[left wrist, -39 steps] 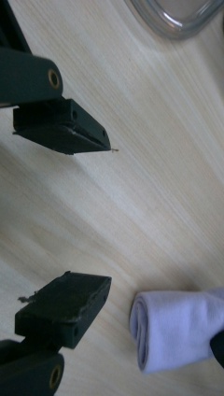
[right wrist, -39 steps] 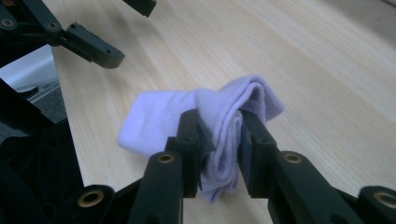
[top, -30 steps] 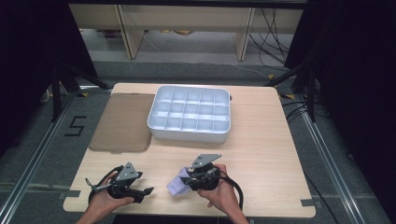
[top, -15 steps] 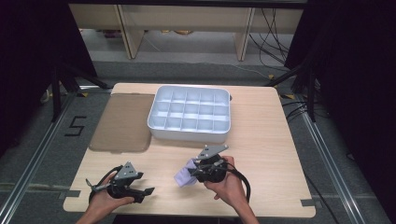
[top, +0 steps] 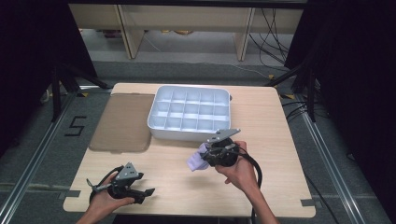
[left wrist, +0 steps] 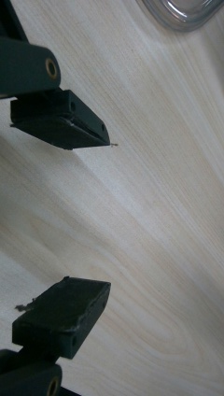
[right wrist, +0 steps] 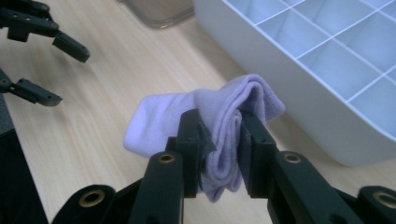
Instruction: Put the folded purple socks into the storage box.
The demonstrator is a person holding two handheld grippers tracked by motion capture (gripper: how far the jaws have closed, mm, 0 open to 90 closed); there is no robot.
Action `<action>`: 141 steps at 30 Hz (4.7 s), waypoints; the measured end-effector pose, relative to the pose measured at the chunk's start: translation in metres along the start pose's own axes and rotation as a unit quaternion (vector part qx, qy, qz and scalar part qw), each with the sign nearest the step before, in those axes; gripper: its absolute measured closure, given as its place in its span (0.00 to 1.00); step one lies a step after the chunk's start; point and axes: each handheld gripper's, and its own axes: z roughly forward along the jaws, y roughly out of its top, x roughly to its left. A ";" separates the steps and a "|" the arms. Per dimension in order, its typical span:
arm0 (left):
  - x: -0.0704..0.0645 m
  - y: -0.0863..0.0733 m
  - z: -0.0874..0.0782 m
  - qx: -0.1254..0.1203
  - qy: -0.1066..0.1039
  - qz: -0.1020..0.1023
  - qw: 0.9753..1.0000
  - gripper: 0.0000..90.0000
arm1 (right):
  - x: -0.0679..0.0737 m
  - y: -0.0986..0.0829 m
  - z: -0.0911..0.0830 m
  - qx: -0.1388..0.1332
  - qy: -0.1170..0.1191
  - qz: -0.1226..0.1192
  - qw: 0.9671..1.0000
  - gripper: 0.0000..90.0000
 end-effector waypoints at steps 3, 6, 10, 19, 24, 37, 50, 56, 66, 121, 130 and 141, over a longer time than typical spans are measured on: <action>0.000 0.000 0.000 0.001 0.003 -0.001 1.000 0.27 | -0.006 0.003 -0.004 0.001 -0.007 -0.004 1.000 0.81; 0.000 0.000 0.000 0.003 0.001 0.002 1.000 0.27 | -0.011 0.006 -0.011 0.005 -0.017 0.012 1.000 0.81; 0.000 0.000 0.000 0.004 0.000 0.002 1.000 0.27 | -0.021 0.009 -0.017 0.004 -0.034 0.011 0.999 0.81; 0.000 0.000 0.000 0.005 0.000 0.002 1.000 0.27 | -0.038 0.025 -0.030 0.020 -0.061 0.021 0.998 0.81; 0.000 0.000 0.001 0.005 -0.003 0.001 1.000 0.27 | -0.046 0.032 -0.031 0.015 -0.075 0.017 0.997 0.81; 0.000 0.000 0.001 0.007 0.000 0.001 1.000 0.27 | -0.081 0.053 -0.025 0.029 -0.120 0.028 0.992 0.81; -0.001 0.000 0.001 0.006 -0.004 0.004 1.000 0.27 | -0.111 0.057 0.014 0.073 -0.159 0.032 0.984 0.81; -0.001 0.000 0.001 0.006 -0.005 0.003 1.000 0.27 | -0.115 0.056 0.029 0.105 -0.171 0.030 0.979 0.81; -0.003 -0.001 0.002 0.006 -0.008 -0.003 1.000 0.27 | -0.112 0.055 0.045 0.135 -0.202 0.002 0.970 0.81; -0.005 0.000 0.004 0.009 -0.014 0.006 1.000 0.27 | -0.114 0.047 0.055 0.102 -0.150 0.024 0.983 0.88; -0.004 0.000 0.003 0.017 -0.015 0.013 1.000 0.27 | -0.120 0.037 0.077 0.141 -0.145 0.036 0.979 0.96; -0.005 0.000 0.003 0.014 -0.015 0.010 1.000 0.27 | -0.119 0.032 0.096 0.159 -0.119 0.040 0.979 0.96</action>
